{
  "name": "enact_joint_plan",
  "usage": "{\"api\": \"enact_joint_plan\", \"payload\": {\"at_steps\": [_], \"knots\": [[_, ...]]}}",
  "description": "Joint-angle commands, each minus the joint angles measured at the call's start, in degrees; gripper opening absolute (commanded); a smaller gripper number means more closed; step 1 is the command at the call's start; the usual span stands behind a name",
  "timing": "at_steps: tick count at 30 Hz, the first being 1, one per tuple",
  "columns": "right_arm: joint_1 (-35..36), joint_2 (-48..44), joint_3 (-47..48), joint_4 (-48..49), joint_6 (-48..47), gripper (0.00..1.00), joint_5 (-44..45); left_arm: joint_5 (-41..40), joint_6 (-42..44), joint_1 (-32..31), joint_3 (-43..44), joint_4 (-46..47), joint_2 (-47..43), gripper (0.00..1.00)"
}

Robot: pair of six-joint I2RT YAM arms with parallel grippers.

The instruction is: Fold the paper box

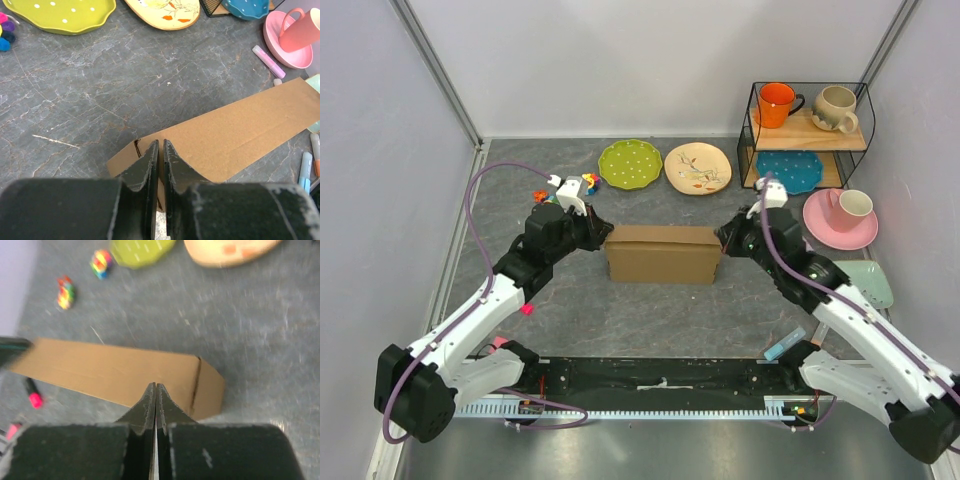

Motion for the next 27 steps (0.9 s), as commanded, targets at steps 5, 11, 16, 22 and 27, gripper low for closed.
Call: {"api": "enact_joint_plan", "payload": {"at_steps": [5,11,16,22,27], "knots": [[0.1,2.8,-9.0,2.0,3.6,0.0,-2.1,0.0,-0.7,-0.1,-0.8,-4.7,1.5,0.15],[0.1,3.7,-6.4,3.0,2.7,0.0,-1.4,-2.8,0.1,-0.1,1.2,-5.5,0.1,0.17],[0.1,5.9,-6.4,3.0,2.0,0.0,-1.6,-4.2,-0.7,0.4,3.4,-4.4,-4.3,0.2],[0.1,5.7,-7.8,3.5,2.1,0.0,-1.4,-3.6,-1.2,1.4,6.5,-4.7,-7.7,0.2],[0.1,5.6,-8.1,3.6,2.0,0.0,-1.4,-3.3,-1.6,1.6,7.0,-4.6,-8.7,0.2]]}}
